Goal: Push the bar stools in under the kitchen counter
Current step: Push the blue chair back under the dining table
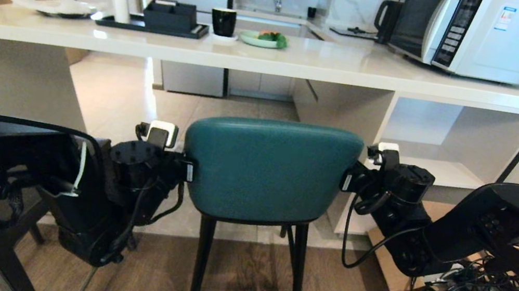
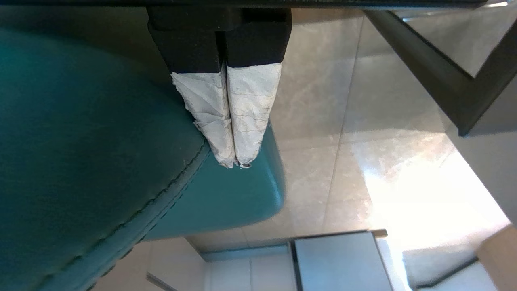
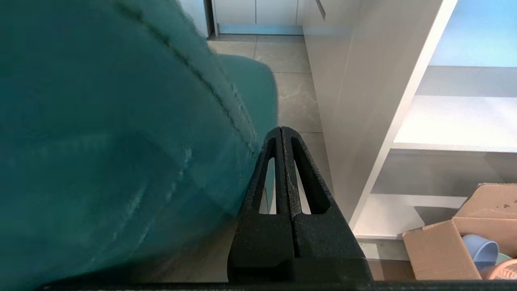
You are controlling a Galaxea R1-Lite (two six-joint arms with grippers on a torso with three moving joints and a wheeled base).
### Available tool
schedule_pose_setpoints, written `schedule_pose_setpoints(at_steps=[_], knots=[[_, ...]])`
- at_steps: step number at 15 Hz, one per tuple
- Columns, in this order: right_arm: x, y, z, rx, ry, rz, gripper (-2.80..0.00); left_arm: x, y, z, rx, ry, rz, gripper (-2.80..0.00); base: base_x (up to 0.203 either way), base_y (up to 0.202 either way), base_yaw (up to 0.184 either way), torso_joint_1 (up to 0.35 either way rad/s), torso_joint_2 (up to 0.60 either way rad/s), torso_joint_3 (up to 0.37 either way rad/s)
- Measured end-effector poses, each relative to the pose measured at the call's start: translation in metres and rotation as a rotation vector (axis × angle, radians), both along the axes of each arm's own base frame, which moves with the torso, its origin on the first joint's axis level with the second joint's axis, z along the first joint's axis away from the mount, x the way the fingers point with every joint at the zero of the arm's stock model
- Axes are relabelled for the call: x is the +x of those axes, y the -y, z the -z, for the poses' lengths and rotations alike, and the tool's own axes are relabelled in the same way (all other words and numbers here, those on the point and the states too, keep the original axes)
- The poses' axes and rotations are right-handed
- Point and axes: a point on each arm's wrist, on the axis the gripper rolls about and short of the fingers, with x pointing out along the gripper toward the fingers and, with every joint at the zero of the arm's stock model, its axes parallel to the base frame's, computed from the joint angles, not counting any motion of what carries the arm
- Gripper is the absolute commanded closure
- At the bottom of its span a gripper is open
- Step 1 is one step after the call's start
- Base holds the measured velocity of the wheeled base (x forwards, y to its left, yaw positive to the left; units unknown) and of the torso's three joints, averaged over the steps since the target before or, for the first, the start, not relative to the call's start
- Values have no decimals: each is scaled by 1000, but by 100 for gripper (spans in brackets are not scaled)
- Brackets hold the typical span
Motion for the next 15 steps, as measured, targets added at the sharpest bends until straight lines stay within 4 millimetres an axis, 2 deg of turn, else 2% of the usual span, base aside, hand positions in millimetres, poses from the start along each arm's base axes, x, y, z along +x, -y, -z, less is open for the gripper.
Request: schedule_pose_setpoints(at_steps=[4,10,15], knots=[[1,3,1,0,-4,6,0,3,-4,6,-2,-1,-16,0,0,0,0,0,0,0],[-4,1,-1,0,5,3,0,13,-33,11,2,-19,-94,0,0,0,0,0,0,0],[-6,6,-4,2,9,12,0,8,-35,17,17,-48,-109,0,0,0,0,0,0,0]])
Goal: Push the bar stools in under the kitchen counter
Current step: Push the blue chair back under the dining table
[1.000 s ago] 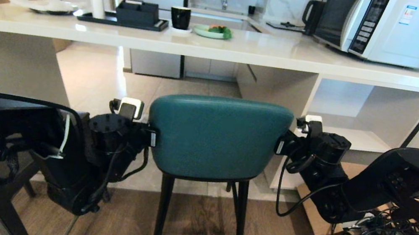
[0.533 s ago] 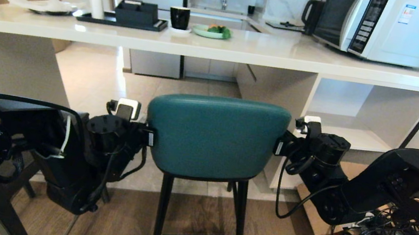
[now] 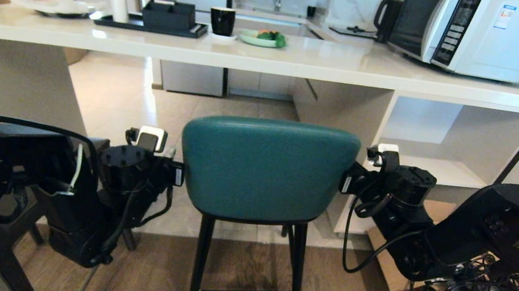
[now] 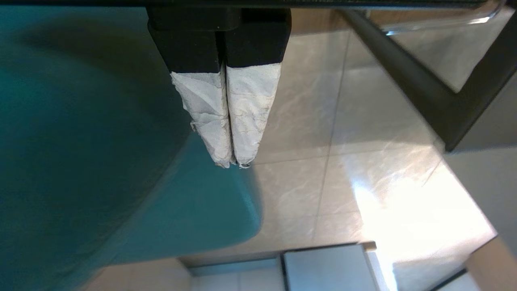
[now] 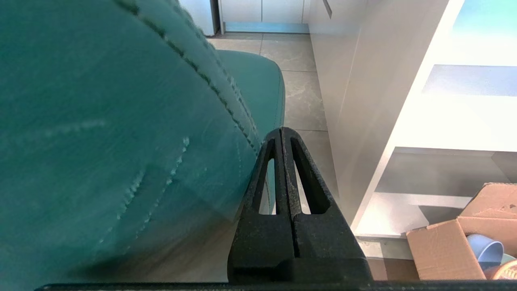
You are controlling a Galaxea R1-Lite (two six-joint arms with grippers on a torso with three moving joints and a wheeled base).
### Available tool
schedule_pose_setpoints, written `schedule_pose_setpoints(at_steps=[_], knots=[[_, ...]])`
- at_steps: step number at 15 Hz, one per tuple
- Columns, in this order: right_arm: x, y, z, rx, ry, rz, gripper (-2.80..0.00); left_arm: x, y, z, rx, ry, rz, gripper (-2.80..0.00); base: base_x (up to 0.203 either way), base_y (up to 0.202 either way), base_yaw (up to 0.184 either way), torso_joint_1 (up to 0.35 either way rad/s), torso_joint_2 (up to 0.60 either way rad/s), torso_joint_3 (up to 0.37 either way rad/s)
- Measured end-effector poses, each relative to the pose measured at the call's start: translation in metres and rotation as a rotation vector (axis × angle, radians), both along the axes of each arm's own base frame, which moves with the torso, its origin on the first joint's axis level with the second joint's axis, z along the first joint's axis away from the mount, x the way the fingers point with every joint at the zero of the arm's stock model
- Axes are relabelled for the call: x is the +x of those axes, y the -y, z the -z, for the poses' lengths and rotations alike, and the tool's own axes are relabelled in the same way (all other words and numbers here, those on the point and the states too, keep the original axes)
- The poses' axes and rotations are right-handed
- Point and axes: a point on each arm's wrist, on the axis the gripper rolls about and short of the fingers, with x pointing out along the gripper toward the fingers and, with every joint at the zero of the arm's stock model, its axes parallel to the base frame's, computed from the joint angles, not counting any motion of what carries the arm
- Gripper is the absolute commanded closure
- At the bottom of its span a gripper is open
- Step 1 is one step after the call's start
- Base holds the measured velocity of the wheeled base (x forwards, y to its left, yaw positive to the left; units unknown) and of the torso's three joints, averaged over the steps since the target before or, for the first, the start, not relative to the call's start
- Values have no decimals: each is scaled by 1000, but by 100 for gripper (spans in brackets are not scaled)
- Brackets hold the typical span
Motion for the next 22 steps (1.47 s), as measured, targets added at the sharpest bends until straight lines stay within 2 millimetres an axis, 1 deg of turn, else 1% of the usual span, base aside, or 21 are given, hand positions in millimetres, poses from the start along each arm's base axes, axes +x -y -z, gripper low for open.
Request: schedule_pose_setpoints(at_steps=[4,6,8,11,22], knots=[[2,7,-1,2,4,14,0,-2,1,-1,0,1,-3,0,0,0,0,0,0,0],[4,8,-1,0,5,18,0,-3,7,-2,-2,5,-7,0,70,0,-1,-4,1,2],[6,7,-3,0,6,18,0,-5,15,-3,-5,9,8,0,186,0,0,-6,-3,3],[8,6,-3,0,4,20,0,-6,18,-2,-4,7,16,0,191,0,2,4,0,3],[7,5,0,-1,0,18,0,-1,10,-4,-7,14,-2,0,191,0,1,1,2,3]])
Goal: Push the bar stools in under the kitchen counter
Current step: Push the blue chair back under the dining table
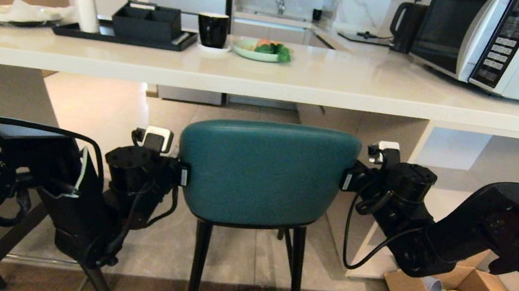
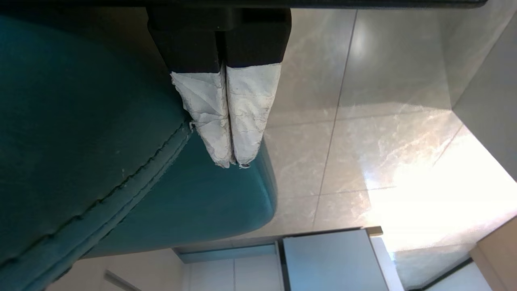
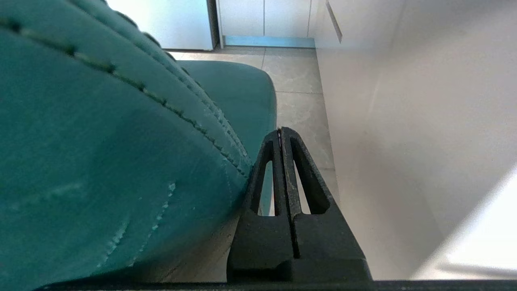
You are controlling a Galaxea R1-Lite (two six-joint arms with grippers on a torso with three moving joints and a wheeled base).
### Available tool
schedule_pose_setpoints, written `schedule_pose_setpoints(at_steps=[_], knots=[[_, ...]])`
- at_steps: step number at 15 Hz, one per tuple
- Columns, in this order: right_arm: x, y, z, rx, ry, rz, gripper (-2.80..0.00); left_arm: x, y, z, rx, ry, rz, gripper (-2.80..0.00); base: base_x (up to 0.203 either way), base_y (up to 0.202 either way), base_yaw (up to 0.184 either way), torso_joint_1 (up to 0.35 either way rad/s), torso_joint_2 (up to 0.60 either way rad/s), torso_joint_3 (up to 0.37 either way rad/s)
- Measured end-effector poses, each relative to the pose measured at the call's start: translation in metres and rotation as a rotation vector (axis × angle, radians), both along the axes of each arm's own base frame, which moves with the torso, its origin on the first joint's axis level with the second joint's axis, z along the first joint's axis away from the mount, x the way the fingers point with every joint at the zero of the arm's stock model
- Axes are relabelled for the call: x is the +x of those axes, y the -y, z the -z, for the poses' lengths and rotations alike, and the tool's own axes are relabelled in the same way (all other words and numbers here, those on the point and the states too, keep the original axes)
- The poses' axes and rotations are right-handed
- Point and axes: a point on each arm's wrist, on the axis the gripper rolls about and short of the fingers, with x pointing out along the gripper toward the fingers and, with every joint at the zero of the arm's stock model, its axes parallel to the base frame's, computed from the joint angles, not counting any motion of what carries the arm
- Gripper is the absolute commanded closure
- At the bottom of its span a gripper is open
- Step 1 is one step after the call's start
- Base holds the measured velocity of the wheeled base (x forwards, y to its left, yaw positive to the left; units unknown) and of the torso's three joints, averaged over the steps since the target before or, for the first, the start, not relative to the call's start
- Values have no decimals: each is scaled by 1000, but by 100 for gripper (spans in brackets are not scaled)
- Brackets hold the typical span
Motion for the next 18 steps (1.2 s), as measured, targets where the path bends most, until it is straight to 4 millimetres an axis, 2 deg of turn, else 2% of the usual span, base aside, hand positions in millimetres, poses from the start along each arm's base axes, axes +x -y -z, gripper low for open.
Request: schedule_pose_setpoints(at_steps=[9,15,18], knots=[[-8,-1,5,-1,-5,-6,0,-2,2,-1,-4,4,4,0,177,0,3,4,1,2],[-21,2,8,-3,-16,-5,0,-6,0,-3,-7,-4,-7,0,0,0,0,0,0,0],[-40,11,0,6,-39,1,0,-29,-8,-10,-8,-37,-9,0,0,0,0,0,0,0]])
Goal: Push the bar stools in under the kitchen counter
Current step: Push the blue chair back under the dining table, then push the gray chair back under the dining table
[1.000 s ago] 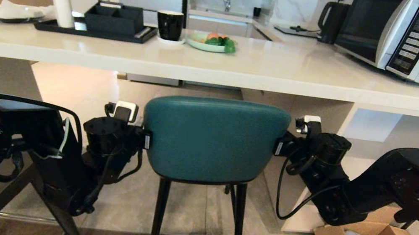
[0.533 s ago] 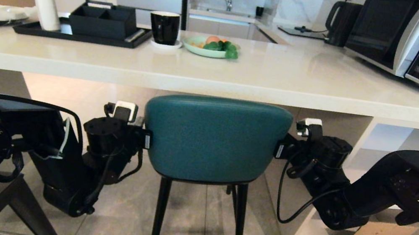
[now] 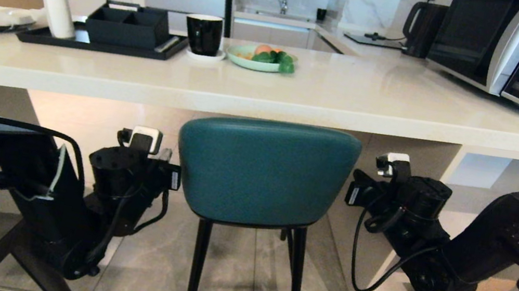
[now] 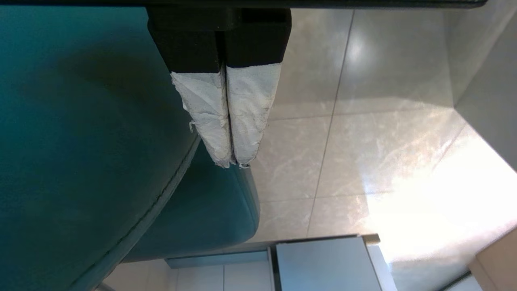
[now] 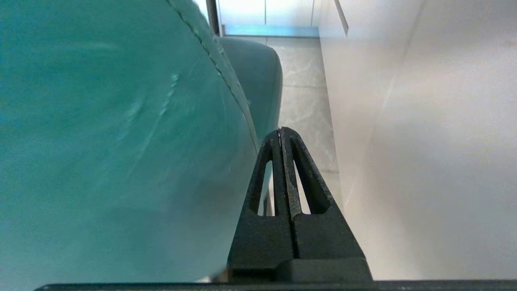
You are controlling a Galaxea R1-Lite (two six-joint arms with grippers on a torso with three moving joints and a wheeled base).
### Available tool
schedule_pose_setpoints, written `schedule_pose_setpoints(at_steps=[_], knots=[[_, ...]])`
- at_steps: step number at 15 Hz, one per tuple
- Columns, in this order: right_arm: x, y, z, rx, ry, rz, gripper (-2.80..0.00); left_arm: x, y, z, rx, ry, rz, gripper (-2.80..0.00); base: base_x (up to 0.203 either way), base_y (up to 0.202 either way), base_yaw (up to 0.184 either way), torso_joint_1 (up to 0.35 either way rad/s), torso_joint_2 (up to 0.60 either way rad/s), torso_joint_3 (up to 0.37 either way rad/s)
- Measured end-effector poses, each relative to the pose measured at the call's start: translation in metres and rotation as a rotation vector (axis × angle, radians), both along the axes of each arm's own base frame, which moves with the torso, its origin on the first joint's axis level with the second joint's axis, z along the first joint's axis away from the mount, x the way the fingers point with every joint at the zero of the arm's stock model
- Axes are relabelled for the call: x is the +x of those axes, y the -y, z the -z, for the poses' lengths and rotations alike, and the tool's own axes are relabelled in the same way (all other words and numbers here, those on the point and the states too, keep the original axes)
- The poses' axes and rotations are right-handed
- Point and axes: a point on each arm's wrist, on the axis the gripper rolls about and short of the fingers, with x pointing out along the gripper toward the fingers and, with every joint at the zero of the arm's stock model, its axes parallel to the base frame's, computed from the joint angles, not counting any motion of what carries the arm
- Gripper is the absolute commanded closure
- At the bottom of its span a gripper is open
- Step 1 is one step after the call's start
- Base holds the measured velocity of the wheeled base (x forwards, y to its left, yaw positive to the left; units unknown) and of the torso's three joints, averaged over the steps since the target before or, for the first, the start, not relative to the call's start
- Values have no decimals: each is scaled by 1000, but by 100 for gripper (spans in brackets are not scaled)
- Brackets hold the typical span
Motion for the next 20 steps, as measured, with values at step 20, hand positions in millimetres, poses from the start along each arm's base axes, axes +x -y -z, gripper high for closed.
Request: schedule_pose_setpoints(at_steps=[20], knots=[[-335,117,-152,64,174,431,0,-251,-122,-108,-161,390,-456,0,0,0,0,0,0,0]])
